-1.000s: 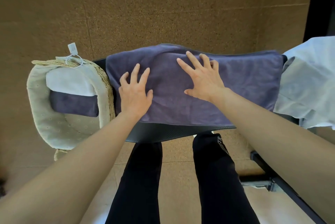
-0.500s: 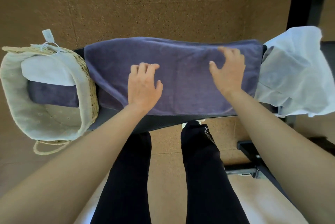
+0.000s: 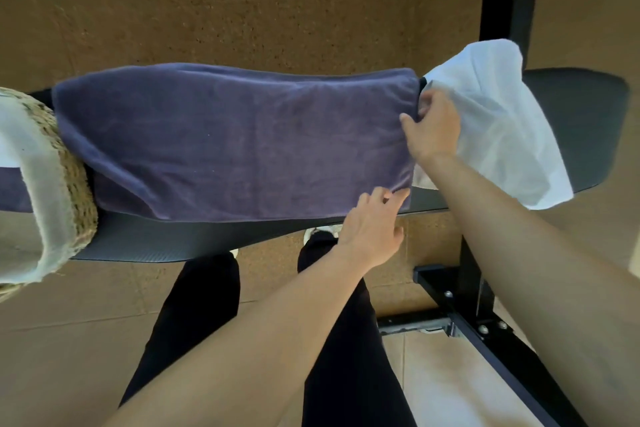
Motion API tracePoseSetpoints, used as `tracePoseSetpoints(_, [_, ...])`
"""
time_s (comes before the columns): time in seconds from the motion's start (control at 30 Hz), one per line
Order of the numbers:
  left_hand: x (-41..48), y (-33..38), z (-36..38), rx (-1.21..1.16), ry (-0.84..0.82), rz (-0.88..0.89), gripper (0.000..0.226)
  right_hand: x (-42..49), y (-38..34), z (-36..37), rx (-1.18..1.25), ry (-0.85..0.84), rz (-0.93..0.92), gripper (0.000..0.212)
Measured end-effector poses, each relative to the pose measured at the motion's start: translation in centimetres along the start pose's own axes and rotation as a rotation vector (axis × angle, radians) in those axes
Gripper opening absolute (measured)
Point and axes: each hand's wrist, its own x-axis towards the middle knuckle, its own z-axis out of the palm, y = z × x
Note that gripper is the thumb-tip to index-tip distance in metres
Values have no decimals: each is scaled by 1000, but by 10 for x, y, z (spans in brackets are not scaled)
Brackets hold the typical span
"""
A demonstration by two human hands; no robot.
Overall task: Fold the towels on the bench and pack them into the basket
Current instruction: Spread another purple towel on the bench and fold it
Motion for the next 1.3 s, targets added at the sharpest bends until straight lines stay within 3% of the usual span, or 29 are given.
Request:
tracePoseSetpoints(0.13, [22,13,14,173,-39,-73,75,24,0,-10,-33,-121,-2,18])
tracePoseSetpoints(0.23, [26,10,14,213,60,-54,60,29,-10,-14,-89,-204,-32,13])
tracePoseSetpoints(0.37, [28,12,9,178,166,-42,31,24,-16,-20,153,-184,41,8])
tracePoseSetpoints(0.5, [25,6,0,74,212,-98,31,13,-16,-19,407,-159,73,23])
tracePoseSetpoints(0.63, [1,6,-16,-99,382,-137,34,2,-25,-23,534,-266,-50,42])
tracePoseSetpoints(0.73, [-26,-6,-33,-215,491,-204,29,-4,-46,-24,647,-306,-35,57])
tracePoseSetpoints(1.03, [-106,-100,-108,-744,675,-384,26,-29,-166,12,763,-413,-48,28])
tracePoseSetpoints(1.17, [-128,-147,-124,-994,689,-497,36,-41,-220,40,726,-463,-97,36])
tracePoseSetpoints(1.27, [-140,-167,-138,-1169,701,-585,9,-53,-251,61,632,-494,-194,42])
tracePoseSetpoints(1.3, [-144,-175,-141,-1163,709,-579,17,-58,-260,67,590,-492,-238,39])
